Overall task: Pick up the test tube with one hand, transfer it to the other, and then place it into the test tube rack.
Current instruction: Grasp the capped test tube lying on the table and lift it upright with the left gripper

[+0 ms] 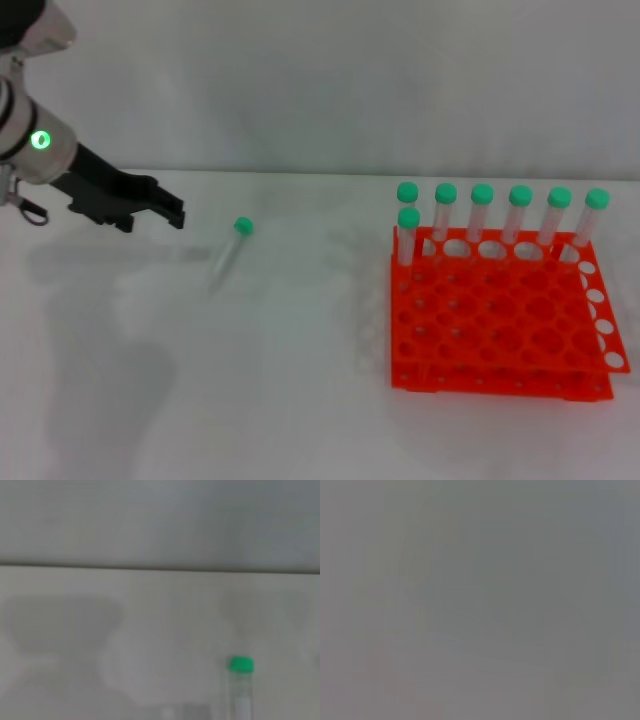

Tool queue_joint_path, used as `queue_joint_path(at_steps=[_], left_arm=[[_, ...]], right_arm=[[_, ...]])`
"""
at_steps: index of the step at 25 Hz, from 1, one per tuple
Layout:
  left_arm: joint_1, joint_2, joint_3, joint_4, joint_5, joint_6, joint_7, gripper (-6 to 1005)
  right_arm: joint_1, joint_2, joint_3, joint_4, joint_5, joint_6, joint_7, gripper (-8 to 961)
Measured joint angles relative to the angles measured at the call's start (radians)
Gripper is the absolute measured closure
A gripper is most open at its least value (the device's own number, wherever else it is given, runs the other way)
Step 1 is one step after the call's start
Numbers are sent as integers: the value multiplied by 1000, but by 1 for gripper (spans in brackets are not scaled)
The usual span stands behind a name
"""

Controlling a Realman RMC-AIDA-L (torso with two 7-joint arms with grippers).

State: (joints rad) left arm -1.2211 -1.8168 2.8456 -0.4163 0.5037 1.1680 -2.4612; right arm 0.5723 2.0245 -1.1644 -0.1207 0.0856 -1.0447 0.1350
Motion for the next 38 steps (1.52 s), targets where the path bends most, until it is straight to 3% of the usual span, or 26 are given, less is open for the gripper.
queue_joint_path(at_steps=[13,24,26,29,38], left_arm=[[1,-54,0,84,26,-82,-40,231],[16,-74,0,96,81,-123,-69,235],[21,-75,0,119,80,-143,-69,292],[23,-77,0,146,80,-174,-68,295],[39,-107,-2,164,79,-243,-65,305]], right_arm=[[5,-1,-1,3,-5,0,26,186],[17,-1,-1,3,-7,0,26,185],[18,-1,-1,3,-7,0,26,185],[19,-1,-1,3,-6,3,26,185],[21,-1,-1,3,-6,10,26,185]])
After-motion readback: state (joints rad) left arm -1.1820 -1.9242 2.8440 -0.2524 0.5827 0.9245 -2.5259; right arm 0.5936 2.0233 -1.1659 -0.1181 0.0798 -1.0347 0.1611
